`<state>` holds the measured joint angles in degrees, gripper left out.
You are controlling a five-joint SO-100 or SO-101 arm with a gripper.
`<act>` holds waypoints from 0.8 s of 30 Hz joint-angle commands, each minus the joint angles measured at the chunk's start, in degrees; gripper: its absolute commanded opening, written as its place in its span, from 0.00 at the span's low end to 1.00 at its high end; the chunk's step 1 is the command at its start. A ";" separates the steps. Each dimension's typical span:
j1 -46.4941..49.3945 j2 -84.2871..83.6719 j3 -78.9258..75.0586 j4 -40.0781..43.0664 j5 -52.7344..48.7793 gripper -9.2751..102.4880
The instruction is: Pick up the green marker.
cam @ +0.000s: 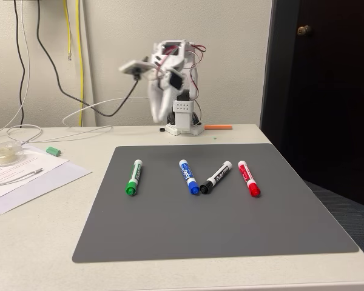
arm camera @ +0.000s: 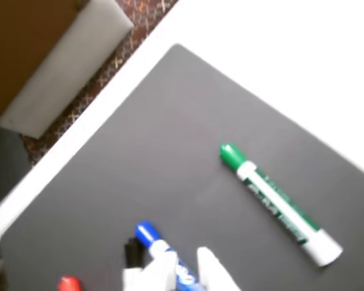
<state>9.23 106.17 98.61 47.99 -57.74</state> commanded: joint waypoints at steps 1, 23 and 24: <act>3.25 -9.93 -16.35 2.20 -9.93 0.12; 8.88 -39.81 -37.71 10.81 -36.39 0.30; 8.88 -40.52 -37.71 11.87 -37.53 0.30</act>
<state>18.19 66.18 63.11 58.27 -92.99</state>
